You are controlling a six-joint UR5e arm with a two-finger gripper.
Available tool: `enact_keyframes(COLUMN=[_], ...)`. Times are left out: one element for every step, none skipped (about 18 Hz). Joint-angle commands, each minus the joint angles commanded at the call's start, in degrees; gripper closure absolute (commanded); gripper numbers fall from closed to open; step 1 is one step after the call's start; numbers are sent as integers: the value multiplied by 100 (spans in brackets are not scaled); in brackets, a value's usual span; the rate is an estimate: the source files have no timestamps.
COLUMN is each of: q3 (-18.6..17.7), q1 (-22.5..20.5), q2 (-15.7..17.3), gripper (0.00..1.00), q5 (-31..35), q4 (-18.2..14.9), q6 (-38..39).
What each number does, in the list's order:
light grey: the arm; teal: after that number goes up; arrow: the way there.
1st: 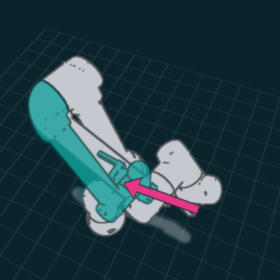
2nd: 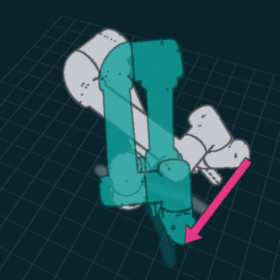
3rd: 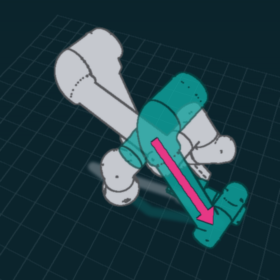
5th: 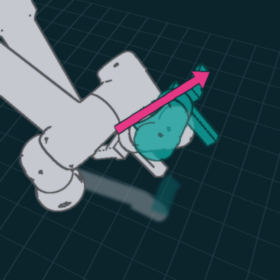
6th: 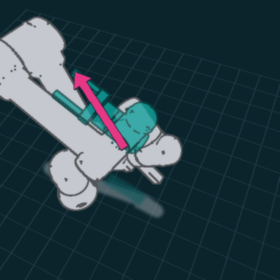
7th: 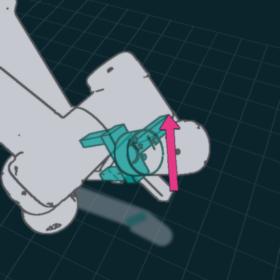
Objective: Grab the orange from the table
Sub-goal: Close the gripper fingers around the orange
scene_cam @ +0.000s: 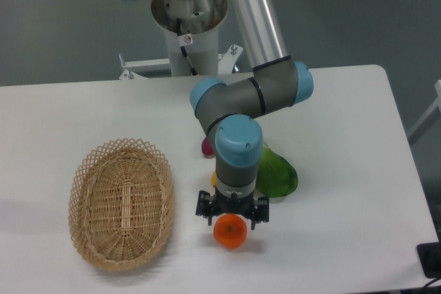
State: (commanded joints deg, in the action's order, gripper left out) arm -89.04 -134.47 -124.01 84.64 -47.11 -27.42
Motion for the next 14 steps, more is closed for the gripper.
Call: enact_keyframes(q3=[9,18,18,18,-8,0,9,-17,-9,0,-17,-26,-17,-35], q1=[0,0,0,9,9,9,9,17,70,96,97,105,114,114], q2=[-18,-70,-114,-141,-176,-176,-194,-185,-202,-237,-238,-238,-246,-255], gripper=[0,0,0,0,0,0,0,0,0,0,0,0,0,0], q5=[0,9,9,9,17,9,9,9,17,26,87,140,175,176], q4=[9,70,149,219,237,229,229,229,229,229,229,229,229,229], q6=[0,-9,-9,-9,-26,-18,0,0,0,0,0,0,9,0])
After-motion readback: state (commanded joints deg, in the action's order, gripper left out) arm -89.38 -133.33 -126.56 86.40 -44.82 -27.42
